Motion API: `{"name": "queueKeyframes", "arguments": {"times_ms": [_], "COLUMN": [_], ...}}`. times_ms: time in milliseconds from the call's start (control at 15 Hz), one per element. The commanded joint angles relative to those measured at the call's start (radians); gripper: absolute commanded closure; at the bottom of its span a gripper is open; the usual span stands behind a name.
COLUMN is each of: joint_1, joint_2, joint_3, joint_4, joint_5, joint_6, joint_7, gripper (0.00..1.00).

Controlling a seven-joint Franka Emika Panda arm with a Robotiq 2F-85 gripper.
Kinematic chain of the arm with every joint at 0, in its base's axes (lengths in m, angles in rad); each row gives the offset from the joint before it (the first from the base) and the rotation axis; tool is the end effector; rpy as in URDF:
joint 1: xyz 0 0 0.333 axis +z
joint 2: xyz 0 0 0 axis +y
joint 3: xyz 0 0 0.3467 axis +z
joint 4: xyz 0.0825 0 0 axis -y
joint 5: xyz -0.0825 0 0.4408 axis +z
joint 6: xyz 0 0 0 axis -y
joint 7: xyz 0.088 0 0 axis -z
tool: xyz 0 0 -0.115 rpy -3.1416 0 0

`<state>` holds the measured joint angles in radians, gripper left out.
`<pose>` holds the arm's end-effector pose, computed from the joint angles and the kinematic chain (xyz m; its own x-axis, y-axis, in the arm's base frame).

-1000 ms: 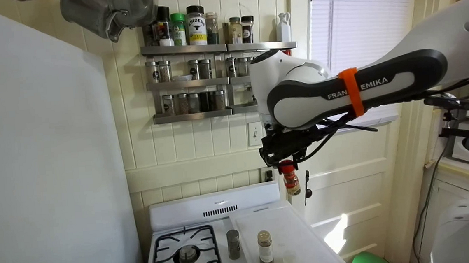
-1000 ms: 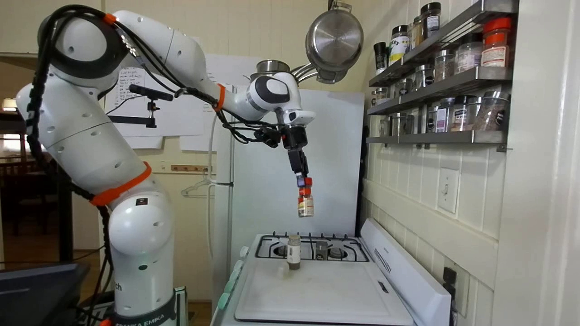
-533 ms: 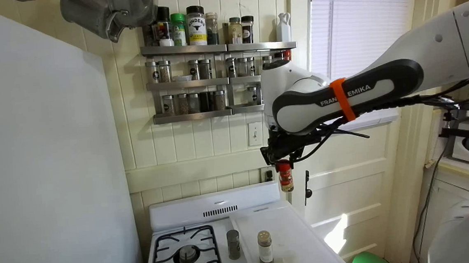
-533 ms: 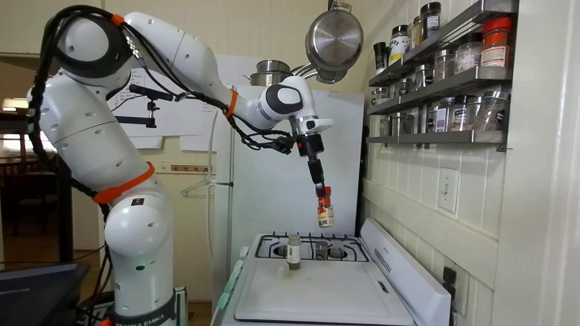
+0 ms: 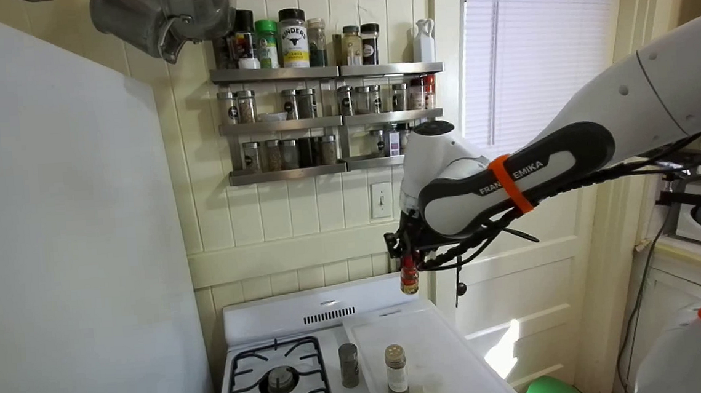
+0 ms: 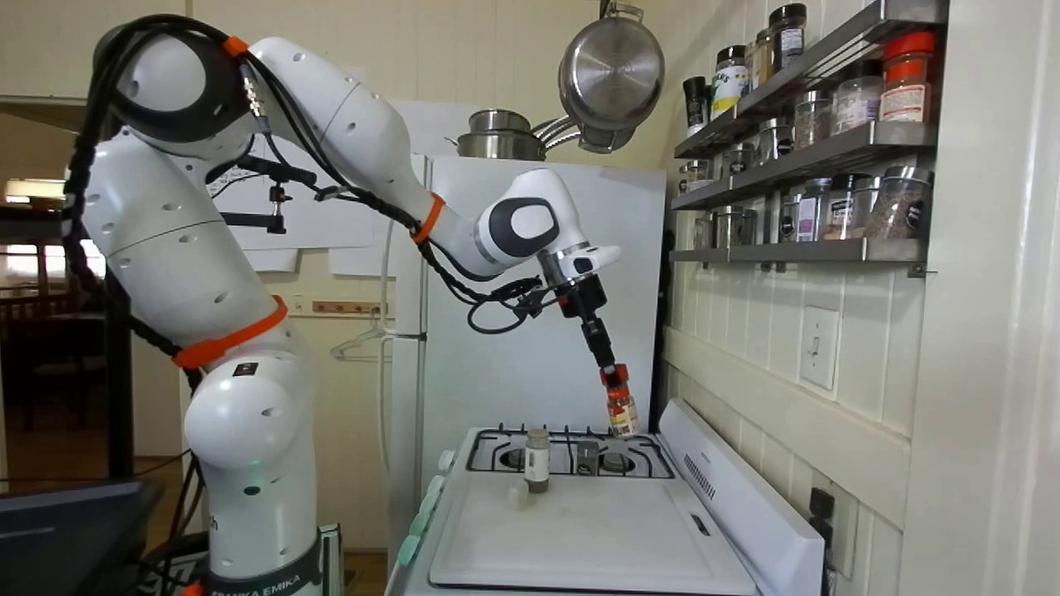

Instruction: Put the orange bottle on the shelf

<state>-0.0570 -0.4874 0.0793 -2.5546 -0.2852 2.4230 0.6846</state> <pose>0.4602 0.0082 0.4632 0.8057 -0.4169 0.4207 -0.4683 -0.8833 0.0215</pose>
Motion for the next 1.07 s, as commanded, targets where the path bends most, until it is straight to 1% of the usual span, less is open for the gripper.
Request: {"name": "queueKeyframes", "arguments": {"times_ms": [0, 67, 267, 333, 400, 467, 600, 667, 800, 867, 1000], "joint_1": [-0.035, -0.041, -0.050, -0.049, -0.050, -0.049, -0.057, -0.051, -0.070, -0.069, -0.073], "joint_2": [0.006, 0.013, 0.014, 0.013, 0.030, 0.057, 0.080, 0.097, 0.133, 0.153, 0.196], "joint_3": [0.019, 0.016, 0.028, 0.031, 0.018, -0.012, -0.043, -0.068, -0.087, -0.103, -0.112], "joint_4": [-0.012, -0.016, -0.011, -0.011, -0.005, -0.002, -0.008, -0.002, 0.008, 0.016, 0.030], "joint_5": [0.048, 0.054, 0.052, 0.052, 0.068, 0.103, 0.156, 0.198, 0.228, 0.252, 0.272], "joint_6": [0.038, 0.048, 0.047, 0.047, 0.037, 0.039, 0.063, 0.056, 0.051, 0.051, 0.063], "joint_7": [-0.042, -0.054, -0.052, -0.052, -0.061, -0.085, -0.109, -0.144, -0.170, -0.199, -0.230], "gripper": [0.75, 0.50, 0.50, 0.75, 0.75, 0.75, 0.75, 0.75, 0.75, 0.75, 0.75]}}
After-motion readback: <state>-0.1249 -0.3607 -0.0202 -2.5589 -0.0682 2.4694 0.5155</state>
